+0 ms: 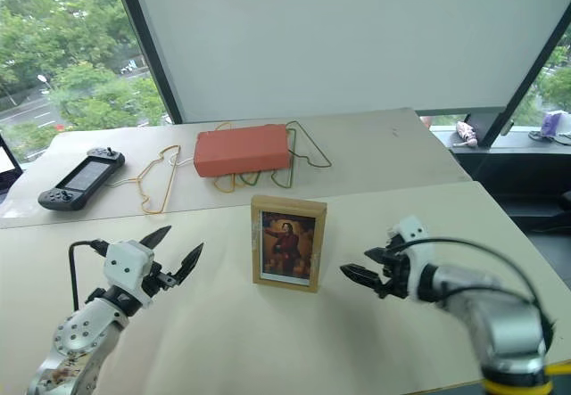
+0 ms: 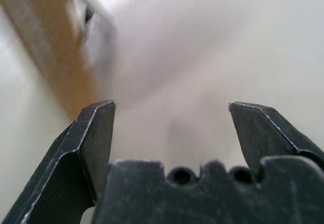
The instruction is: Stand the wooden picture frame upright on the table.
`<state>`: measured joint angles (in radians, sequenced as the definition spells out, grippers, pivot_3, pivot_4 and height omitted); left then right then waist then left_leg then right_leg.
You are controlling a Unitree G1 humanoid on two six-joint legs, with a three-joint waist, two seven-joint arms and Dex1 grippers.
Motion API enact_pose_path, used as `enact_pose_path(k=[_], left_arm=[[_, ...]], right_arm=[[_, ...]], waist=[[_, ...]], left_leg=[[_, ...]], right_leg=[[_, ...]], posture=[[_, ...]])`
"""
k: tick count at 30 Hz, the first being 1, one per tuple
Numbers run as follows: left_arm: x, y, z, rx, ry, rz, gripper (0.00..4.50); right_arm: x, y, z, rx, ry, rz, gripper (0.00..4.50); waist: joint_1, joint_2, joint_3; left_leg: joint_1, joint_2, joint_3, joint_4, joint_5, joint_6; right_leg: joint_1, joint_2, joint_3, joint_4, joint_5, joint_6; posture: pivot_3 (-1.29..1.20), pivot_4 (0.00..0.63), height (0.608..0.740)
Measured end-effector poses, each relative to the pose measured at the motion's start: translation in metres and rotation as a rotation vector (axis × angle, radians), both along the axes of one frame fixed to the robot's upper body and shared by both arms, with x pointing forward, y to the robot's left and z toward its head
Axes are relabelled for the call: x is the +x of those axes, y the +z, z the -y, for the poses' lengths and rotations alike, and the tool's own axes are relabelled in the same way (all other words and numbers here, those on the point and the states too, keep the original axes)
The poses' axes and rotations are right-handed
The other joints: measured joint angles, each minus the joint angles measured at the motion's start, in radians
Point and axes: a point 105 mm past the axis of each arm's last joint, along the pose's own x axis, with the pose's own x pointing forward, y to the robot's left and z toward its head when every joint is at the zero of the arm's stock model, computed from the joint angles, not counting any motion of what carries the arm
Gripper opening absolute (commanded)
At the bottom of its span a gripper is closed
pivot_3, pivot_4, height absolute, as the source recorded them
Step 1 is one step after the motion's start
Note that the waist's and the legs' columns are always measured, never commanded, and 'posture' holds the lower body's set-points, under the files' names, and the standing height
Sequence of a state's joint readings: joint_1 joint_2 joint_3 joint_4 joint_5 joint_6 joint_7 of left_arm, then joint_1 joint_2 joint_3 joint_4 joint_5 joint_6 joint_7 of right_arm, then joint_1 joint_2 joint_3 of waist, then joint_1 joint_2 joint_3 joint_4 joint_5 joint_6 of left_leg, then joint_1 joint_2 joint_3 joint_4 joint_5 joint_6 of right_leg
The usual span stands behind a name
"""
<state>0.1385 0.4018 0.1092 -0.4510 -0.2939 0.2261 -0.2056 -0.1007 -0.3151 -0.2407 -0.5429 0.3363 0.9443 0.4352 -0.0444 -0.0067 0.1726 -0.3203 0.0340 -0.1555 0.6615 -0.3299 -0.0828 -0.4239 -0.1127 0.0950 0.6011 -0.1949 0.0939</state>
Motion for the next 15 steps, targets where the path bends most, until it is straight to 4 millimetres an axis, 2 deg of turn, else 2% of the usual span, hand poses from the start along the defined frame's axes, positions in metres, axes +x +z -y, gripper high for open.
enact_pose_path(k=[2,4,6,12,15], left_arm=[[0.002,-0.008,-0.011,-0.094,0.133,-0.055,3.87],[0.002,-0.017,-0.021,-0.111,0.219,-0.101,3.87],[0.004,-0.019,-0.023,-0.112,0.25,-0.104,3.87],[0.015,-0.036,-0.018,-0.148,0.242,-0.151,3.87],[0.017,-0.036,-0.018,-0.132,0.232,-0.137,3.87]], right_arm=[[-0.003,-0.003,0.011,-0.091,-0.217,0.091,4.15],[-0.008,-0.004,0.014,-0.126,-0.35,0.165,4.15],[-0.009,-0.004,0.015,-0.112,-0.446,0.214,4.15],[0.003,-0.01,0.017,-0.131,-0.446,0.276,4.15],[0.007,-0.01,0.016,-0.142,-0.419,0.293,4.15]], waist=[[0.004,0.0,-0.001],[0.002,-0.001,-0.001],[0.0,-0.001,-0.001],[-0.004,-0.001,-0.001],[-0.003,-0.001,-0.001]], left_leg=[[0.002,0.0,-0.001,0.0,0.003,-0.005],[0.002,0.0,-0.001,0.0,0.003,-0.006],[0.003,0.0,-0.001,0.0,0.004,-0.006],[0.003,0.0,-0.001,-0.002,0.003,-0.006],[0.003,0.0,-0.001,-0.002,0.003,-0.006]], right_leg=[[-0.001,0.0,0.0,-0.001,0.0,0.0],[-0.001,0.0,0.0,-0.002,0.001,-0.001],[-0.001,0.0,0.0,-0.002,0.001,-0.001],[0.0,0.001,0.0,-0.004,0.001,-0.002],[0.0,0.0,0.0,-0.006,0.001,-0.002]], posture=[[0.0,0.15,0.74],[0.0,0.15,0.74],[0.0,0.15,0.74],[0.0,0.15,0.74],[0.0,0.15,0.74]])
